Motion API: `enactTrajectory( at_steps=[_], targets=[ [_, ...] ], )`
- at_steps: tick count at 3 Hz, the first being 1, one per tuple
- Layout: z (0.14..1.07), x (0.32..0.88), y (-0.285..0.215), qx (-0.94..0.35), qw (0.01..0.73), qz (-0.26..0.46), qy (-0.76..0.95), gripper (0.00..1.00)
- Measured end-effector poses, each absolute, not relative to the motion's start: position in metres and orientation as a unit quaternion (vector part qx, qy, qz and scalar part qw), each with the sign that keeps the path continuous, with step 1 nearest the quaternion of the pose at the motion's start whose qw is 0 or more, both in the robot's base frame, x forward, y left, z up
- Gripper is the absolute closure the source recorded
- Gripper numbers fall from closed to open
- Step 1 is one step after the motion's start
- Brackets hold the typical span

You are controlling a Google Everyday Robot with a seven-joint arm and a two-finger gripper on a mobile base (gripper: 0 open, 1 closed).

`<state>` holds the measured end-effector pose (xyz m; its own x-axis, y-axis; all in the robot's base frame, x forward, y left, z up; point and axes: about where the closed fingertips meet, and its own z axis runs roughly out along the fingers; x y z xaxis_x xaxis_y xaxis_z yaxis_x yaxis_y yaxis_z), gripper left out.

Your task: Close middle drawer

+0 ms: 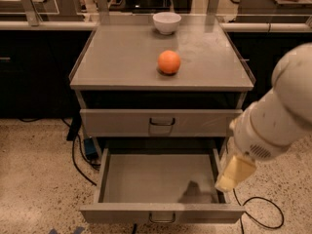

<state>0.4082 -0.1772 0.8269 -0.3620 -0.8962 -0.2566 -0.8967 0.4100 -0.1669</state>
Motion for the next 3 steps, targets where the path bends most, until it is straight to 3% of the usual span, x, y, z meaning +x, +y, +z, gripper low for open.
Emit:
enactTrajectory(
  at_steps=[3],
  targets=[
    [0.8068, 0.3956, -0.1802, -0.542, 0.135, 0.006, 0.829, 0.89]
  ],
)
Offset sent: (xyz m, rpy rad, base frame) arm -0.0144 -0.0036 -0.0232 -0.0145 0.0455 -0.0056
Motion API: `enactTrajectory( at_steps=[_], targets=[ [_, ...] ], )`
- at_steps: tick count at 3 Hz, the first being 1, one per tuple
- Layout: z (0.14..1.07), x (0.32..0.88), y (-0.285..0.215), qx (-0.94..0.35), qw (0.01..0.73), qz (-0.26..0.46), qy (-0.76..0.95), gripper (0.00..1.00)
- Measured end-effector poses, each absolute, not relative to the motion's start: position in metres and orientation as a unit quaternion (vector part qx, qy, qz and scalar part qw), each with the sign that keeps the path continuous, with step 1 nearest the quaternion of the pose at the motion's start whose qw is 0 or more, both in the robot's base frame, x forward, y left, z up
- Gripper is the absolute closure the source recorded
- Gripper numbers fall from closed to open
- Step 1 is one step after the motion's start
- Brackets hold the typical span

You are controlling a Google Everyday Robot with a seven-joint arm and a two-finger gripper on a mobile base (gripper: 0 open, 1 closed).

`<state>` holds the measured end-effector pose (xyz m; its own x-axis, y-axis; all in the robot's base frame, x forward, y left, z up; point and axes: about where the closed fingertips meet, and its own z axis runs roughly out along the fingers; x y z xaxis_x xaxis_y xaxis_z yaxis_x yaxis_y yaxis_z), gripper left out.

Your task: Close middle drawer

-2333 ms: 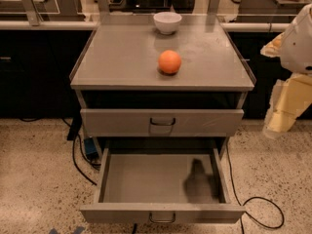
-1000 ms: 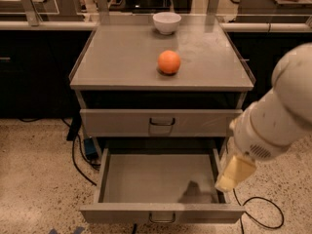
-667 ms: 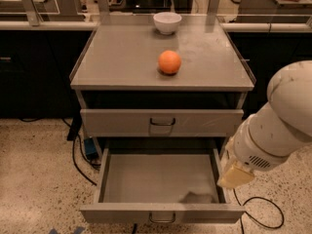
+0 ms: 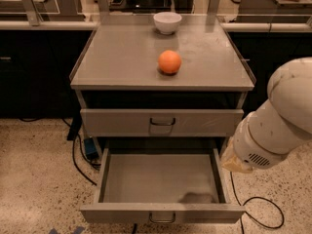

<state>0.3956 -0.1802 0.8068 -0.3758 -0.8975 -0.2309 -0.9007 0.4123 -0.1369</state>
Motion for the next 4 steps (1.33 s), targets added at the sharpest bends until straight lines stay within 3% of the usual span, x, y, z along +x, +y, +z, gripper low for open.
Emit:
enactTrajectory(
  at_steps=[1, 3, 4],
  targets=[
    [0.765, 0.390, -0.182, -0.520, 0.136, 0.041, 0.842, 1.00],
    [0.625, 0.353, -0.198, -0.405, 0.129, 0.206, 0.882, 1.00],
    [0.625, 0.353, -0.198, -0.405, 0.130, 0.206, 0.882, 1.00]
  ],
)
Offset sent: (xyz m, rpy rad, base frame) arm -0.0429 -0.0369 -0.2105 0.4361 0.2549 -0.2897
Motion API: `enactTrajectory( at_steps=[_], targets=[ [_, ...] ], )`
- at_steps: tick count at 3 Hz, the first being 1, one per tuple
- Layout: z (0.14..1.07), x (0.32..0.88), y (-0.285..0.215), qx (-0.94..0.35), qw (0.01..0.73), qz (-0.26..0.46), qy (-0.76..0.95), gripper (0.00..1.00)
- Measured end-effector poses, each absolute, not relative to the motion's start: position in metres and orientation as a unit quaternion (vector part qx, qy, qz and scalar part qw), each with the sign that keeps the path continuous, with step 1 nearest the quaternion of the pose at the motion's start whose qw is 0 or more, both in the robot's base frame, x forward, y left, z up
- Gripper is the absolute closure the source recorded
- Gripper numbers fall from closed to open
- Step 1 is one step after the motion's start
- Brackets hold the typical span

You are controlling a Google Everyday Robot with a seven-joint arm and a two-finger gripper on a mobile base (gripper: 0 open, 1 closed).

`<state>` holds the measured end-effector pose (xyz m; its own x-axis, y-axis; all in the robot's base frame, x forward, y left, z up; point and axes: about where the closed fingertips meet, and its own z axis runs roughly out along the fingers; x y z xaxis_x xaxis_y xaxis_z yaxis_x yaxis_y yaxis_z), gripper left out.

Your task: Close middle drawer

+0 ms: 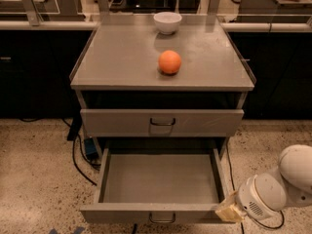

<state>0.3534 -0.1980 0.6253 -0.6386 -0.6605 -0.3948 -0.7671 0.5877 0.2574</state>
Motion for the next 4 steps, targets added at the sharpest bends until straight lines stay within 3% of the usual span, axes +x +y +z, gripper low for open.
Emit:
enactTrajectory(
  at_steps=[2, 4],
  targets=[
    [0.563, 0.337, -0.186, -0.381, 0.098, 0.208, 0.896, 1.00],
    [0.509, 0.347, -0.177, -0.279, 0.133, 0.207, 0.928, 1.00]
  ],
)
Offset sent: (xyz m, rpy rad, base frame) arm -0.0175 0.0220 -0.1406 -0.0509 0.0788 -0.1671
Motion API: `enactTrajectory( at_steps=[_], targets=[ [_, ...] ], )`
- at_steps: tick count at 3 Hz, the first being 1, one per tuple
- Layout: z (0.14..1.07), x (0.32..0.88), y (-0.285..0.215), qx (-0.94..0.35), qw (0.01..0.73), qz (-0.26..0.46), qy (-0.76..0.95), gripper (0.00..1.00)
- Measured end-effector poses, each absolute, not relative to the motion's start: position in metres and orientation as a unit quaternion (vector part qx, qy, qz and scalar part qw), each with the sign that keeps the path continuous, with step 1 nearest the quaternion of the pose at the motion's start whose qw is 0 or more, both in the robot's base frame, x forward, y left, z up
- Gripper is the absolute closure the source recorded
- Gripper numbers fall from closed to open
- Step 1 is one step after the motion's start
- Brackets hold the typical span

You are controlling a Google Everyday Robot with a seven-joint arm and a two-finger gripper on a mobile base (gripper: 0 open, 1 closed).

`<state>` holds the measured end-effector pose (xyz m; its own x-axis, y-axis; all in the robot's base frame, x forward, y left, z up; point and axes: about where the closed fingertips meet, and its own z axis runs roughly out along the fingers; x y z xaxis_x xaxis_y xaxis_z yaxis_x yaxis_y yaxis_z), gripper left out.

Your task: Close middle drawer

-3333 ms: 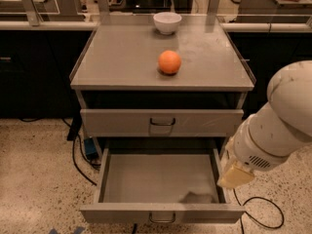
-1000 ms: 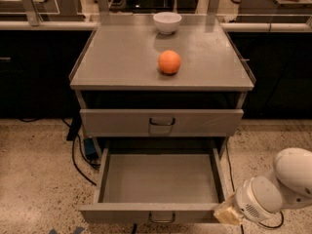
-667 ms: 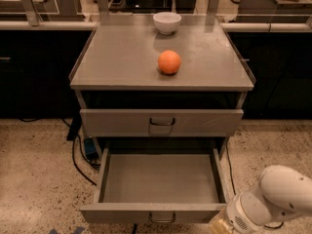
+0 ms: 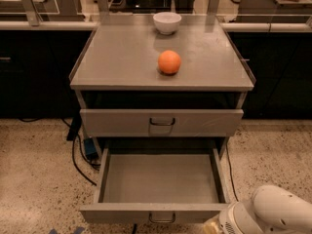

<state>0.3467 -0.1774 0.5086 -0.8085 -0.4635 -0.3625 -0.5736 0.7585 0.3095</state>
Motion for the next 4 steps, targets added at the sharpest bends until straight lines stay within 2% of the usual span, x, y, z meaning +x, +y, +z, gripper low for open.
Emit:
enactTrajectory(
  at_steps=[2, 3, 4],
  targets=[
    [0.497, 0.351, -0.171, -0.290, 0.135, 0.235, 0.918, 1.00],
    [0.481, 0.375, -0.148, -0.301, 0.150, 0.299, 0.893, 1.00],
    [0.461, 0.383, -0.143, -0.294, 0.150, 0.320, 0.888, 1.00]
  ],
)
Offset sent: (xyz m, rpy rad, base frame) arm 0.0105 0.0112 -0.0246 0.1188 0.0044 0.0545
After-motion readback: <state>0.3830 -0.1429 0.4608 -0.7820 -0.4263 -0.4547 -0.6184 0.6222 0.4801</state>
